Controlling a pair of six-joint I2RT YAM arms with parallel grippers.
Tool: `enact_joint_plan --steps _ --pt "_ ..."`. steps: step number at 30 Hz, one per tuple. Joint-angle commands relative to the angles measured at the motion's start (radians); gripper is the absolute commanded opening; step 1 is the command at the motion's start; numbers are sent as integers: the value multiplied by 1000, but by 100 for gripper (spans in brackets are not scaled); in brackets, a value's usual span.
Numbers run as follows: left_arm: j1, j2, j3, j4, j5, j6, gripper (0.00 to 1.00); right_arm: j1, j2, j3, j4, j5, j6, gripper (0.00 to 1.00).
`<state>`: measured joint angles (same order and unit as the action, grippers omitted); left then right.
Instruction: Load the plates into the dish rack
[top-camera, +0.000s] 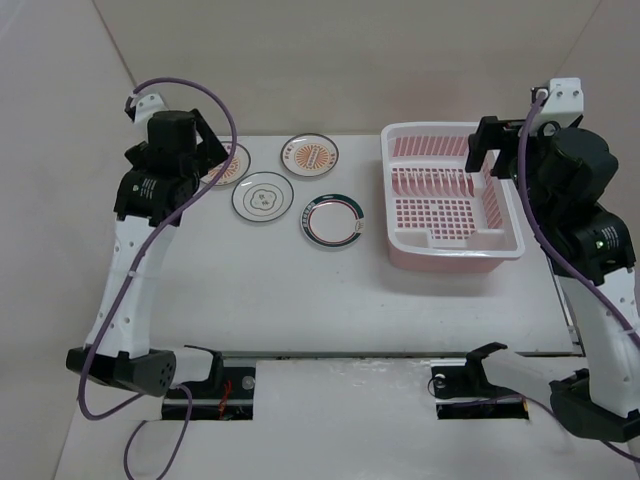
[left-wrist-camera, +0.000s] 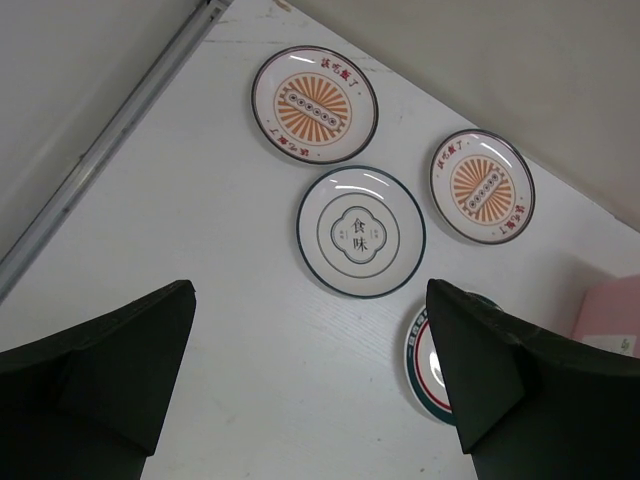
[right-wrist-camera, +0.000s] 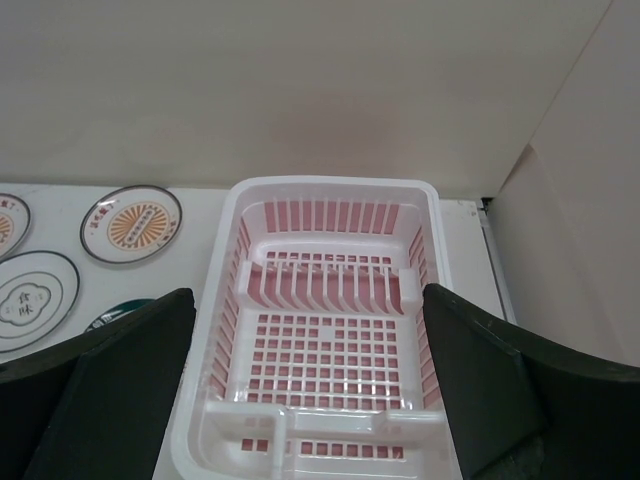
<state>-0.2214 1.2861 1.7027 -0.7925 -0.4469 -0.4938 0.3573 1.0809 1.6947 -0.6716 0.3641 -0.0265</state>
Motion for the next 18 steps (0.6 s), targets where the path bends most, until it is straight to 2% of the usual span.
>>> enact_joint_plan --steps 1,5,8,11,12,14,18 --pt "11 12 37 45 41 15 100 11 19 42 43 12 -10 100" --pt "117 32 -37 161 219 -18 100 43 39 51 43 -104 -10 100" --pt "246 44 -176 280 411 -77 100 54 53 75 53 -189 -10 100" --pt "355 55 -357 505 564 -158 100 84 74 76 44 -341 -19 100" --pt "375 76 -401 630 600 -176 100 104 74 76 44 -388 -20 100" --pt "419 103 -493 731 658 -232 100 126 74 76 44 -401 -20 100" --pt "450 212 -566 897 734 -308 100 157 83 76 44 -401 -32 100"
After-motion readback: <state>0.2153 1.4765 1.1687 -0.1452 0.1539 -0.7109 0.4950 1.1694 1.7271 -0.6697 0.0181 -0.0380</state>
